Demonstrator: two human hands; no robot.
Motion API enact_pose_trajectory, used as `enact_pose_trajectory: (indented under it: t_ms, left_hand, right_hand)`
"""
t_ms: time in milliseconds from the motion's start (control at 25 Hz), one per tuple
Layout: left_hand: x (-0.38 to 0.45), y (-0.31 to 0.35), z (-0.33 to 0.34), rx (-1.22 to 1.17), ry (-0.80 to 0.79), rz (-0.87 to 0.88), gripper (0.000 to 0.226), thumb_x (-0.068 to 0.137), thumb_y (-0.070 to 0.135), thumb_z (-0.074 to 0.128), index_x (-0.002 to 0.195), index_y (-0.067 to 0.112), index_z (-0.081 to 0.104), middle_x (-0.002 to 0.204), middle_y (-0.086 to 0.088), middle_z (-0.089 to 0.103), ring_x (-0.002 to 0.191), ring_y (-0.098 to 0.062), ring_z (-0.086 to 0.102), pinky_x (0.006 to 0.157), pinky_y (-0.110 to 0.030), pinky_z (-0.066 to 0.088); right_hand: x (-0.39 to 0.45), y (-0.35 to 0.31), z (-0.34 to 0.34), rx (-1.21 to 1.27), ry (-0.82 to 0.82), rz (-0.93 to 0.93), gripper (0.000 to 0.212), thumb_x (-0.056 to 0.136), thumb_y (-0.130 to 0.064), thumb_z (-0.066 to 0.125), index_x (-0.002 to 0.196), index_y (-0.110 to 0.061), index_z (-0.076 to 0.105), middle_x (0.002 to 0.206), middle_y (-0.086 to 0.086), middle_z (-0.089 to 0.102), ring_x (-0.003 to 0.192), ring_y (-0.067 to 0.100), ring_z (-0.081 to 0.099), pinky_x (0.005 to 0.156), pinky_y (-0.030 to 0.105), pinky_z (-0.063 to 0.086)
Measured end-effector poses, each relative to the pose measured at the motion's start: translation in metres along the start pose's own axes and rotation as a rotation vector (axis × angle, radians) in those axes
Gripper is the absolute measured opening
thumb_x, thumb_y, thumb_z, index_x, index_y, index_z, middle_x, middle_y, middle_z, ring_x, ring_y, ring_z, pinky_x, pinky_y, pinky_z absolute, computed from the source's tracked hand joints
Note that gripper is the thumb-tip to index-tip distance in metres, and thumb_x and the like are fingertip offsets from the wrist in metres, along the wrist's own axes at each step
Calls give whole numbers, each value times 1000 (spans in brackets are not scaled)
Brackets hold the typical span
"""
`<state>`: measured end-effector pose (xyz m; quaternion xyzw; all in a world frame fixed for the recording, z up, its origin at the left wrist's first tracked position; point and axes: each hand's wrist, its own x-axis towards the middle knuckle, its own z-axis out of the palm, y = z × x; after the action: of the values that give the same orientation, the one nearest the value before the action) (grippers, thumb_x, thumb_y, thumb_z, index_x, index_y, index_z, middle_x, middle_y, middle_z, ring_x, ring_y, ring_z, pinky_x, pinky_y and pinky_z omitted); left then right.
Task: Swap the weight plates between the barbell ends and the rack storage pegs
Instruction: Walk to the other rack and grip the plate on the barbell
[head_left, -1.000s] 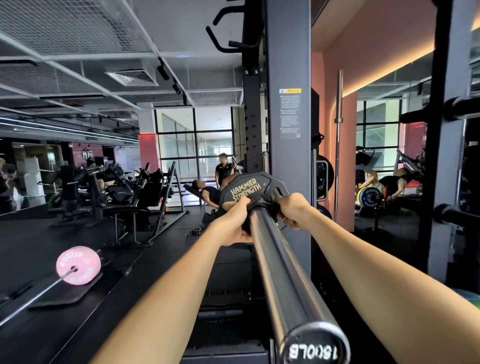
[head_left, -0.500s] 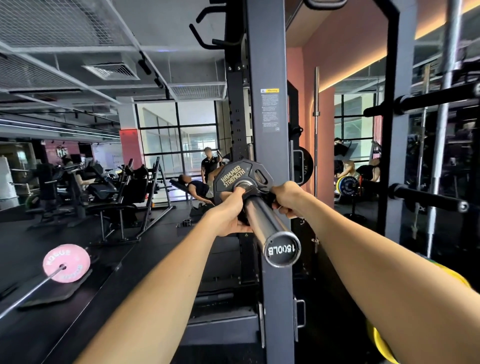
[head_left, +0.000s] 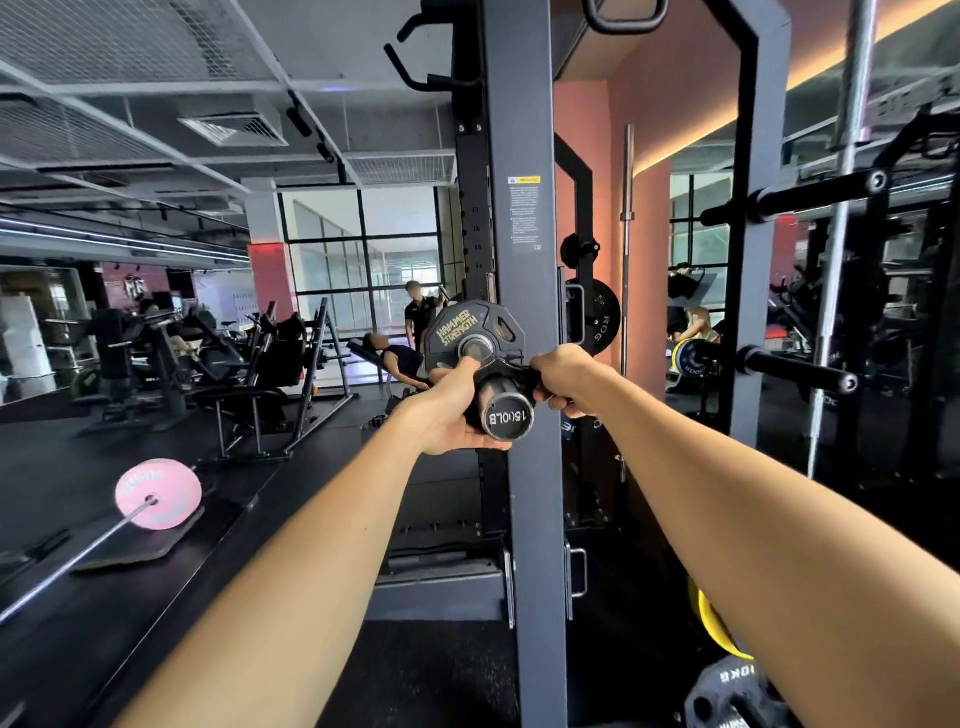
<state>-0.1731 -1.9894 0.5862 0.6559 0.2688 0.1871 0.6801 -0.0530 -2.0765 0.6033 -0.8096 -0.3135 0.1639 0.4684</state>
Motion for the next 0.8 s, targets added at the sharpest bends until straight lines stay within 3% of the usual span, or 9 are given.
enact_pose_trajectory:
  t_ms: [160,400,560,680,800]
  left_hand:
    - [-33,-4,6,18,3,4,42,103,40,32,105,6,58,94,-15,67,83,-28,64,76,-47,59]
    - [-75,-11,14,44,-29,-3,51,101,42,33,125,4,56,107,-19,68,85,-30,66,67,-42,60]
    - [-99,-16,21,75,-51,-2,53,100,45,35,127,4,55,114,-21,67,87,-33,69,66,-41,59]
    - [-119,-23,19,106,-90,-18,52,99,44,37,129,6,55,118,-20,66,93,-33,69,72,-42,60]
    - [-144,-25,1,92,-152,-12,47,96,41,53,132,10,53,126,-18,64,108,-33,67,85,-44,58]
  right_hand:
    - [-38,1,-5,-34,-35,17,35,100,-20,29,70,-11,43,56,4,47,38,13,26,40,15,17]
    - [-84,5,-14,-35,-23,-19,33,98,-17,29,70,-10,44,54,3,47,32,12,27,39,13,17]
    - [-114,8,-21,-62,-44,-33,31,98,-13,27,73,-10,45,55,5,49,32,13,28,40,14,18]
    - [-134,11,-24,-97,-102,-20,28,100,-13,27,82,-9,48,56,5,53,29,11,30,36,12,20]
    - [-148,10,-21,-70,-181,-21,28,102,-18,33,85,-9,52,53,3,53,29,10,34,33,12,22]
